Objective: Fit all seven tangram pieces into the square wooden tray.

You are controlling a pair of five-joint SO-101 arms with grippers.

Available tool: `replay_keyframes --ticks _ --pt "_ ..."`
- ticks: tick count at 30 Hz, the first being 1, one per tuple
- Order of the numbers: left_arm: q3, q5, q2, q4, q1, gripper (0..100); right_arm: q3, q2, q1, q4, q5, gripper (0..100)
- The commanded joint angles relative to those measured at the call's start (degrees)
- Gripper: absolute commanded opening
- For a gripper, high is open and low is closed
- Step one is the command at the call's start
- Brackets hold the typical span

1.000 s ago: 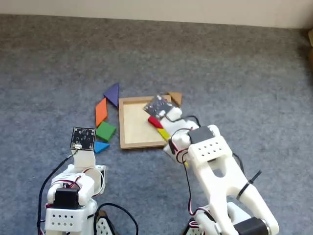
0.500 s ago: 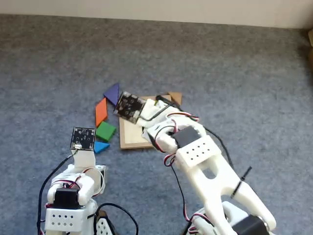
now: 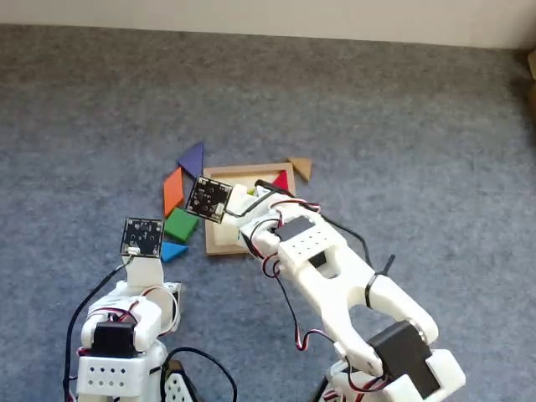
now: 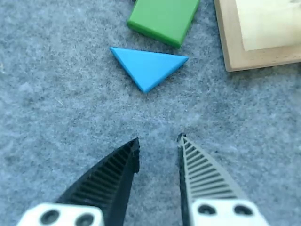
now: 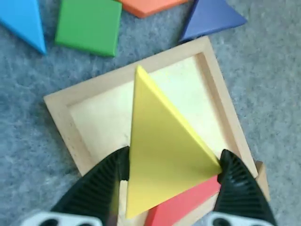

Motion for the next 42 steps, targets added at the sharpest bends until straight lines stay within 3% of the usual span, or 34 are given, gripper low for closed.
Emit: replay_keyframes --ticks 1,5,11,22,25,30,35,42 --pt "1.10 0.35 -2.51 0.35 -0.84 14 -0.92 -0.84 -0.57 1.19 0.79 18.8" --pt "1.10 0.35 -2.51 0.35 -0.84 14 -0.92 -0.84 -0.57 6.81 0.79 20.2" --pt "1.10 0.35 -2.51 0.35 -0.84 14 -0.92 -0.84 -0.57 11.03 0.44 32.0" --pt "1.10 0.35 -2.51 0.35 -0.84 14 -2.07 -2.51 -0.57 12.62 0.35 31.9" --pt "1.10 0.35 -2.51 0.35 -0.84 14 -2.07 -6.90 -0.48 12.62 0.09 23.8" --pt "1.10 0.35 -2.51 0.35 -0.84 14 -2.51 -14.02 0.22 12.35 -10.37 0.0" --pt "1.10 0.35 -2.51 0.35 -0.84 14 -2.51 -13.85 0.31 10.15 -20.31 1.8" --pt "1.10 0.35 -2.51 0.35 -0.84 14 -2.24 -1.36 0.13 -11.91 -29.63 1.8"
